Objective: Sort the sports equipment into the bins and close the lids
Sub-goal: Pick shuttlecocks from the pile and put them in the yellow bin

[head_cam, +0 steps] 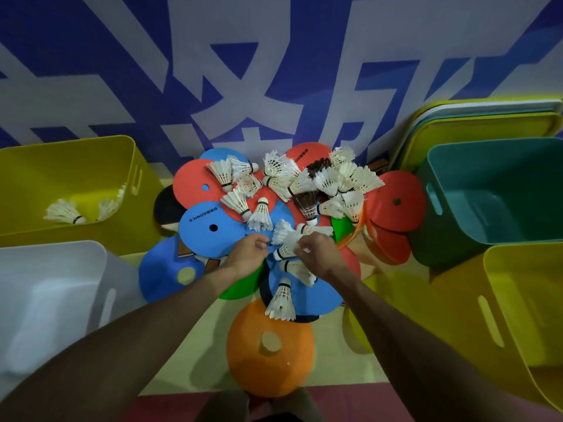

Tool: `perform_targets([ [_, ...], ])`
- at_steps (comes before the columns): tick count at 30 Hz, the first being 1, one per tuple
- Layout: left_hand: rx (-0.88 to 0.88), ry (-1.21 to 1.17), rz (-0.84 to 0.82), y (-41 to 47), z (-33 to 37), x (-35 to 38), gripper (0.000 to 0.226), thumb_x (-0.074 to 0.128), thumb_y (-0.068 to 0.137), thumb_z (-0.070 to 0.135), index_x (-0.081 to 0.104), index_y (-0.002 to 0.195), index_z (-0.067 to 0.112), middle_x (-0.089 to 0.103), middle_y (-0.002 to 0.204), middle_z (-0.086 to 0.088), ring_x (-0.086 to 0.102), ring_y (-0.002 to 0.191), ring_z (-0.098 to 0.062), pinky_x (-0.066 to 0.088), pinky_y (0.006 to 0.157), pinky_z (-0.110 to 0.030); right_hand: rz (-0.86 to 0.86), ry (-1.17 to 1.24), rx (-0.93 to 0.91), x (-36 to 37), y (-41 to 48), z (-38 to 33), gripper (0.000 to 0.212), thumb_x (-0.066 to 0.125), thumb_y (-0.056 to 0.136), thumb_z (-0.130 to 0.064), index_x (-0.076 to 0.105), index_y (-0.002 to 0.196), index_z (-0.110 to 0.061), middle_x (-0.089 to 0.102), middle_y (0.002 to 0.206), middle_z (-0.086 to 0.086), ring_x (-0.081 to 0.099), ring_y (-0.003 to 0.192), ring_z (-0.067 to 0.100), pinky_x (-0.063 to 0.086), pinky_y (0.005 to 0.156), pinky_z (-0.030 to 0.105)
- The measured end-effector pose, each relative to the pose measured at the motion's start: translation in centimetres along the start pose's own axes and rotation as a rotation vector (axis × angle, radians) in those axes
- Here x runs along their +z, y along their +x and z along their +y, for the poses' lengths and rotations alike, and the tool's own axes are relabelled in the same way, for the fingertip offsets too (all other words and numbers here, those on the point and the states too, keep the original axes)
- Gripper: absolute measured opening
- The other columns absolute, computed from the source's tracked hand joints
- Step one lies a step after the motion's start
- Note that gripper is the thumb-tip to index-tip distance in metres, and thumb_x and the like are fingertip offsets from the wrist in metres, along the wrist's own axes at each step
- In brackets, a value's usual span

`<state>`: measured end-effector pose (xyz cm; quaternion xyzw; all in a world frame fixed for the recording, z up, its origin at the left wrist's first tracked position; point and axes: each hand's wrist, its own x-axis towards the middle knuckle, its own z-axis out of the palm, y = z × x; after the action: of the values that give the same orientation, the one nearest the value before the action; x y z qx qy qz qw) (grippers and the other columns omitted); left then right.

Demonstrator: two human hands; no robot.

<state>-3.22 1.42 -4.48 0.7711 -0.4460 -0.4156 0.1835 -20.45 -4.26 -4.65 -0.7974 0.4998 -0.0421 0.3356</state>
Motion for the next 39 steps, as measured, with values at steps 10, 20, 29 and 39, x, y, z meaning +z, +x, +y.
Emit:
perform_targets([
  [10,-0.002,-0.104,0.086,2.0,2.5,2.5,0.038,0.056,0.093,0.016,0.051,0.13,0.006,0.059,0.125,-0.01,0.055,0.113,-0.021,0.042,0.09,-0.024,0.094,0.045,0.009,-5.0,0.2,1.9,0.022,0.056,0.092,-0.023,0.062,0.077,-0.009,0.062,0.085,0.008,0.057,0.08,0.023,0.032,0.066,0.025],
  [20,-0.097,-0.074,0.156,2.8,3.4,3.5,0.026,0.064,0.088,0.014,0.06,0.109,-0.001,0.066,0.104,-0.014,0.061,0.101,-0.028,0.046,0.083,-0.028,0.268,0.081,0.133,-6.9,0.0,2.1,0.023,0.053,0.095,-0.031,0.064,0.092,-0.012,0.056,0.077,-0.003,0.051,0.073,0.014,0.032,0.06,0.024],
  [29,0.045,-0.095,0.249,0.9,3.6,-1.4,0.029,0.073,0.082,0.017,0.066,0.106,0.002,0.066,0.09,-0.008,0.058,0.081,-0.015,0.046,0.073,-0.022,0.23,0.089,-0.022,-7.6,1.4,-1.2,0.018,0.065,0.089,-0.027,0.075,0.091,-0.012,0.073,0.092,0.006,0.063,0.078,0.015,0.053,0.072,0.035],
  [39,0.164,-0.119,0.496,-3.3,0.2,-13.8,0.026,0.074,0.08,0.019,0.069,0.1,0.002,0.063,0.071,-0.004,0.056,0.071,-0.013,0.043,0.069,-0.022,0.235,0.061,-0.072,-6.5,3.6,-9.9,0.018,0.063,0.09,-0.025,0.074,0.096,-0.013,0.074,0.09,0.005,0.067,0.075,0.017,0.055,0.073,0.034],
])
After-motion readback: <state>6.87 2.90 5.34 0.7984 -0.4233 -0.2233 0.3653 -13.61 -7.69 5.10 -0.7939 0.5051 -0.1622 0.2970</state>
